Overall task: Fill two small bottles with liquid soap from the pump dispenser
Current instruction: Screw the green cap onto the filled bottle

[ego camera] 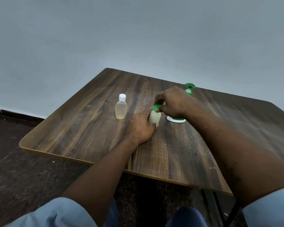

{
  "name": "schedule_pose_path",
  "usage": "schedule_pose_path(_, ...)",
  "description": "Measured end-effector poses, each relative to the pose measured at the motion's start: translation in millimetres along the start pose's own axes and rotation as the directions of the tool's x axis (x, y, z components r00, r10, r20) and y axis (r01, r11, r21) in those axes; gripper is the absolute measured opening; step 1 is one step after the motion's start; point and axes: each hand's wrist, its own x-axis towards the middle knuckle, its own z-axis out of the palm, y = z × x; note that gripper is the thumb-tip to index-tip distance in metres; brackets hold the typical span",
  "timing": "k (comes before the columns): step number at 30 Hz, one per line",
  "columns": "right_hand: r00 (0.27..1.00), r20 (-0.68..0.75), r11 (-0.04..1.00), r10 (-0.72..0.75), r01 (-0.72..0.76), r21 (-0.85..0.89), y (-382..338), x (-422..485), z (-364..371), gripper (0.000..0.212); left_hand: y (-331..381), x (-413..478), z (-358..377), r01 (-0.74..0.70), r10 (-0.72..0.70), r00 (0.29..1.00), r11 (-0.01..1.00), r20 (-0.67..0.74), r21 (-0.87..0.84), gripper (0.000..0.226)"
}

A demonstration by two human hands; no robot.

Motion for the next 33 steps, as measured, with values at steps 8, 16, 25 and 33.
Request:
schedule_pose_path(8, 0.996, -0.060, 0.987, 0.071, -0.062, 0.150, 8, -3, 2, 0.045, 0, 1, 0, 0.005, -0.005, 1.000, 1.000, 0.014, 0.000, 0.058)
schedule_pose_path(16, 0.988, -0.037, 0.987, 0.151, -0.148, 0.063, 1, 1, 13, 0.054, -1, 0, 1, 0.008, -0.008, 1.000, 1.000, -0.007, 0.021, 0.049)
schedule_pose_path(25, 1.000, -0.019, 0.982, -0.014, 0.018, 0.190, 6, -3, 4, 0.026, -1, 2, 1, 0.005, -0.005, 1.000, 1.000, -0.002, 0.023, 0.052)
schedule_pose_path(33, 0.997, -0.055, 0.979, 0.056, -0.044, 0.199, 3, -3, 6, 0.044, -1, 1, 1, 0.000, 0.000, 1.000, 0.999, -0.011, 0.041, 0.053)
